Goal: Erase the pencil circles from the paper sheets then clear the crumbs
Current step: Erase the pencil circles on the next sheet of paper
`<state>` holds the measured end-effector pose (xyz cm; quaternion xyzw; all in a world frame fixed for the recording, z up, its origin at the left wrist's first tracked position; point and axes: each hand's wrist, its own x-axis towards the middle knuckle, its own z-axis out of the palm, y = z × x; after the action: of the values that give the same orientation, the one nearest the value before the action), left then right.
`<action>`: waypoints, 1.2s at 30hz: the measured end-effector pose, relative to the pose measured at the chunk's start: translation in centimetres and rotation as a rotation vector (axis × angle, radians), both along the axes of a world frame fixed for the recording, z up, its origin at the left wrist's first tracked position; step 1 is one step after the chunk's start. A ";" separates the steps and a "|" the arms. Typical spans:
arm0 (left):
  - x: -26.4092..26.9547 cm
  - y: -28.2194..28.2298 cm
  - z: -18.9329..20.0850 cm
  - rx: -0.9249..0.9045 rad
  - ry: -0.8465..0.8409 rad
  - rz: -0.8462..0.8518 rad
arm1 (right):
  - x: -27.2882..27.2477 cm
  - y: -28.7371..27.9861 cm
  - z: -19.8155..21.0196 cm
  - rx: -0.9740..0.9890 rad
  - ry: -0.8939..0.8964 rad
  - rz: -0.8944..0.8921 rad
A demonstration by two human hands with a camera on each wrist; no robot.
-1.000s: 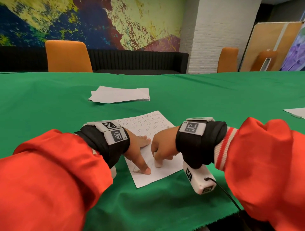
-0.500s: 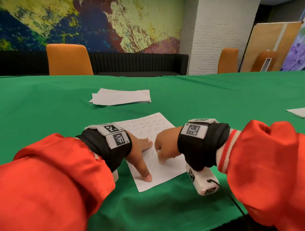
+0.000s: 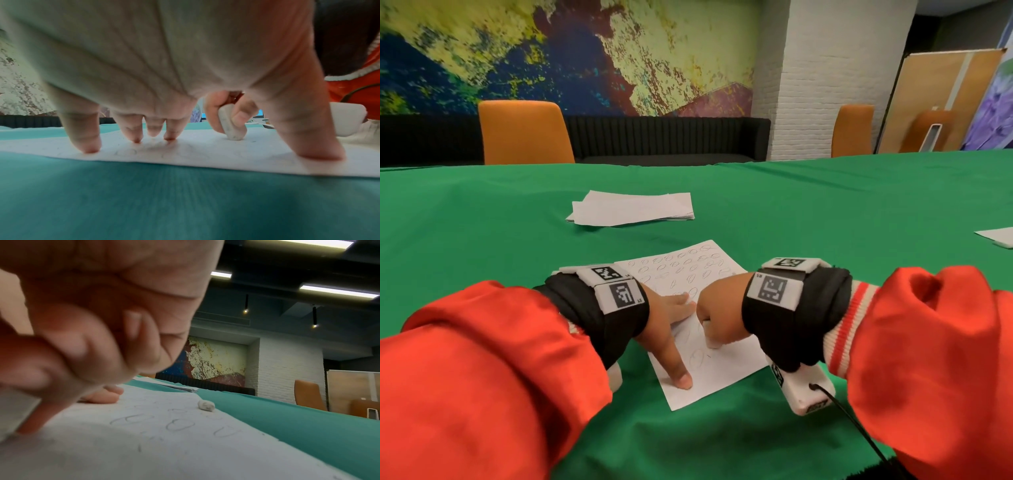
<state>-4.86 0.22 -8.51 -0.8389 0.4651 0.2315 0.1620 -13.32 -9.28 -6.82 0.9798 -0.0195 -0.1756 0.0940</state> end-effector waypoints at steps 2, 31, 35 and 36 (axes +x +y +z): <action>0.1 0.4 -0.2 0.038 -0.033 -0.011 | -0.1 0.0 0.0 -0.026 -0.005 0.021; -0.2 0.9 0.1 -0.007 0.050 0.017 | 0.2 0.6 0.8 0.066 0.050 -0.041; -1.0 0.7 0.4 -0.048 0.077 -0.006 | -0.2 1.4 0.1 0.150 0.091 0.016; -1.0 0.7 0.4 -0.053 0.078 -0.002 | -0.3 1.5 0.1 0.172 0.103 0.014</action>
<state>-5.88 0.91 -8.09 -0.8329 0.4777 0.2514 0.1219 -13.67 -7.82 -6.71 0.9740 0.0076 -0.2261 0.0115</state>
